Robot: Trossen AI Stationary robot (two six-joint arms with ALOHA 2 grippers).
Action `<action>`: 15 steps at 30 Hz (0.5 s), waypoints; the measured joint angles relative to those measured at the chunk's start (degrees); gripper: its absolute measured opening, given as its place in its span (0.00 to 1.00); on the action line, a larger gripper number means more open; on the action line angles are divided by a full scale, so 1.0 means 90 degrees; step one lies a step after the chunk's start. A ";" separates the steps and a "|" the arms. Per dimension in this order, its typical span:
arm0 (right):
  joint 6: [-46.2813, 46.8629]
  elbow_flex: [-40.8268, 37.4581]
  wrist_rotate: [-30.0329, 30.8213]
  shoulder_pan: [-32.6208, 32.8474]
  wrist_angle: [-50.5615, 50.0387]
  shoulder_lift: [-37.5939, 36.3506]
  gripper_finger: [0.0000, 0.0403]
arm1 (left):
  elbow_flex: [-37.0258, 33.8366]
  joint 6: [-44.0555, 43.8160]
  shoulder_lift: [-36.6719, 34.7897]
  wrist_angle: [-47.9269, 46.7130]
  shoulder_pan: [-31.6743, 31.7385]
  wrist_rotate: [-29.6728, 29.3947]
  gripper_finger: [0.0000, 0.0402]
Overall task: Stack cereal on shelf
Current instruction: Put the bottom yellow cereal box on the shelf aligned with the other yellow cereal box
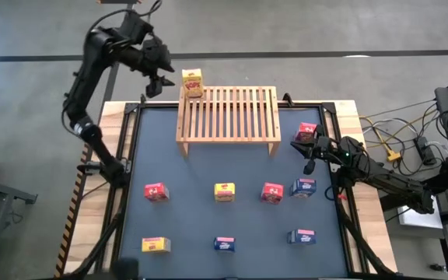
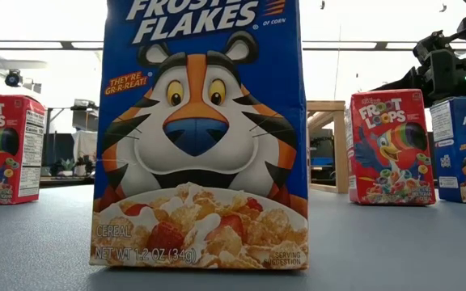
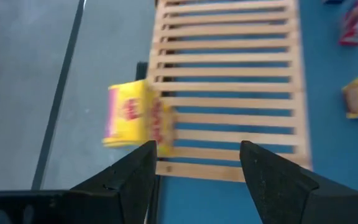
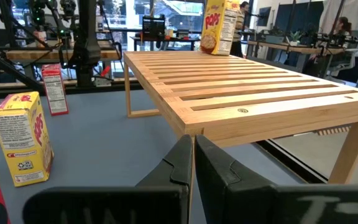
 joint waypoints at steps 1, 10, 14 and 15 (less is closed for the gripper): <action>0.0000 -0.0001 0.0000 0.0001 -0.0002 -0.0001 0.02 | -0.0153 -0.0081 -0.0191 0.0012 -0.0113 -0.0002 0.51; 0.0000 0.0001 0.0000 0.0000 -0.0002 -0.0002 0.02 | -0.3234 -0.1009 -0.2549 0.1463 -0.1508 0.0000 0.42; 0.0000 -0.0002 0.0002 0.0001 0.0000 -0.0002 0.02 | -0.4982 -0.1574 -0.3901 0.2452 -0.1861 0.0078 0.39; 0.0000 0.0001 0.0000 -0.0001 0.0000 -0.0002 0.02 | -0.5395 -0.1736 -0.4212 0.2673 -0.1926 0.0244 0.38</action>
